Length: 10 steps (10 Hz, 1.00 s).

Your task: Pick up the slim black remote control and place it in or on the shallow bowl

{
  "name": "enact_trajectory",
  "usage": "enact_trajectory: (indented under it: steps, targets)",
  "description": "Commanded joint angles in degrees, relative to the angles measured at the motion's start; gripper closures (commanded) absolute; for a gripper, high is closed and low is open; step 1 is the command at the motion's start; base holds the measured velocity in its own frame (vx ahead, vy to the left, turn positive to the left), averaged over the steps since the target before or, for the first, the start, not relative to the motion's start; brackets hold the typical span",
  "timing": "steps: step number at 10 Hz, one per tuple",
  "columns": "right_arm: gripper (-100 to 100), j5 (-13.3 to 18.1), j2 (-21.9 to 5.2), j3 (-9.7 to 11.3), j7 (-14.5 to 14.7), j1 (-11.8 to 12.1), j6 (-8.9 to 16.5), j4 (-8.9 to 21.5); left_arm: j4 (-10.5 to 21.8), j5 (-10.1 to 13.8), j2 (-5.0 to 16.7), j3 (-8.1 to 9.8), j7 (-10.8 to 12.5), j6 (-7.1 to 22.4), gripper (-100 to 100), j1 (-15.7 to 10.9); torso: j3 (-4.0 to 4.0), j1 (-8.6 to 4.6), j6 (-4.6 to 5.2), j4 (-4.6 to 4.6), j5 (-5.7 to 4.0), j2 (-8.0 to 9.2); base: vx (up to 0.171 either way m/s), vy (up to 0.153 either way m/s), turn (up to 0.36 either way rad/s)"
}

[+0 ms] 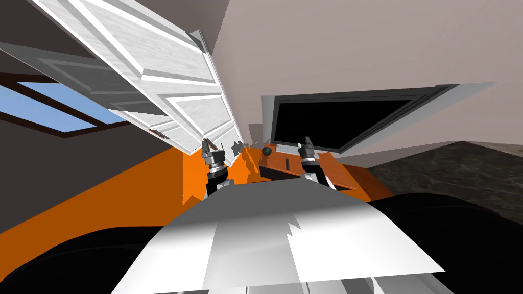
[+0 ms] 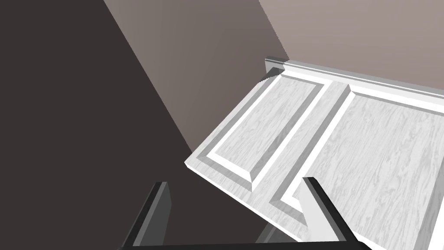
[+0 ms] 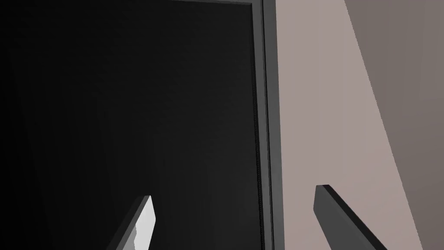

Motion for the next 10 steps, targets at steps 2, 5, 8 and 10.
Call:
enact_trajectory:
  steps: [2,5,8,10]
  targets:
    - [-100,-4.4,-3.75,-1.03,-3.86,1.06,2.76,4.81,0.0,0.0,0.0,0.0,0.0,0.0,0,-0.01,0.0,0.0,-0.01,0.0,0.0,0.0,-0.024,-0.021,0.247]
    - [-100,-8.28,-5.43,-1.47,-6.25,1.37,4.36,8.86,0.0,0.0,0.0,0.0,0.0,0.0,0,0.0,-0.02,-0.01,-0.02,-0.01,0.0,-0.03,-0.012,-0.021,0.12]
    - [-100,-13.43,-8.76,-2.23,-10.96,1.9,7.83,13.79,0.0,0.0,0.0,0.0,0.0,0.0,0,0.01,-0.05,0.01,0.02,-0.02,0.01,-0.09,-0.003,-0.013,0.187]
    - [-100,-16.24,-10.38,-2.5,-13.23,2.12,9.69,16.88,0.0,0.0,0.0,0.0,0.0,0.0,0,0.01,-0.02,0.02,0.03,-0.01,0.01,-0.04,-0.019,-0.014,0.132]
